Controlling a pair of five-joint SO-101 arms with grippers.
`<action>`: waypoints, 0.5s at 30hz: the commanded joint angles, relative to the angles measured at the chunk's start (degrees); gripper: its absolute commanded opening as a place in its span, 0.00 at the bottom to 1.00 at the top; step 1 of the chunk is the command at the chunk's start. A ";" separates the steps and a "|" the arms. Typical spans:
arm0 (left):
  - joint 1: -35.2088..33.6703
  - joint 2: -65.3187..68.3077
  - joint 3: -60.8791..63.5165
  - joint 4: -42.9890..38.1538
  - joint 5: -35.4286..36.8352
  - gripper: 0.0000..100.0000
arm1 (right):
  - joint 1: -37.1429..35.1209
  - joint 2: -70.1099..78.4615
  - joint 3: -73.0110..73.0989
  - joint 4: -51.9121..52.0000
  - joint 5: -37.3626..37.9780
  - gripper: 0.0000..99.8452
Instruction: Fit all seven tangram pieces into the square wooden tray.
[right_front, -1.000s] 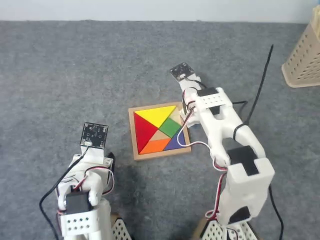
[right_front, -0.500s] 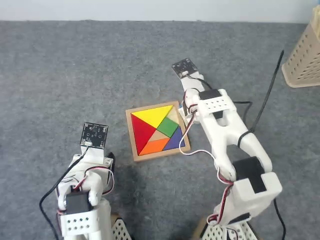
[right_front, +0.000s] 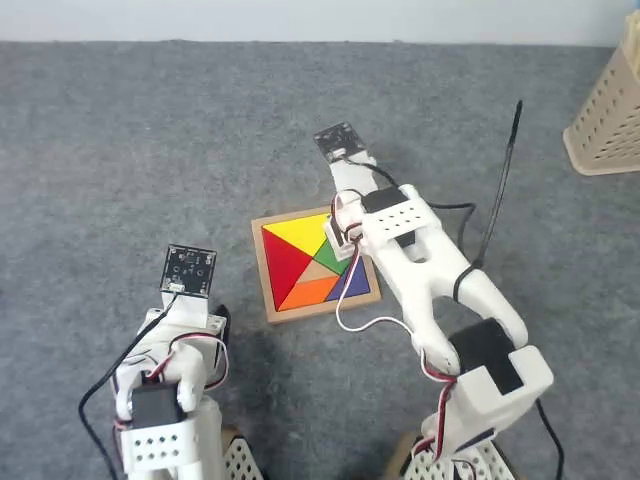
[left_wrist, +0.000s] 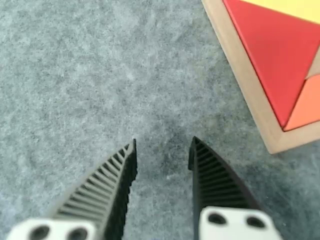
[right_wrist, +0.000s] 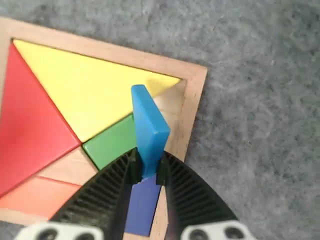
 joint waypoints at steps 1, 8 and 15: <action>0.09 -0.35 -0.66 0.26 -0.26 0.17 | 1.98 -4.18 -1.49 -1.71 -2.99 0.01; 0.09 -0.35 -0.66 0.26 -0.26 0.17 | 2.59 -2.33 -1.67 -2.33 -3.96 0.01; 0.09 -0.35 -0.66 0.26 -0.26 0.17 | 0.04 -1.45 -1.67 -1.89 -0.79 0.12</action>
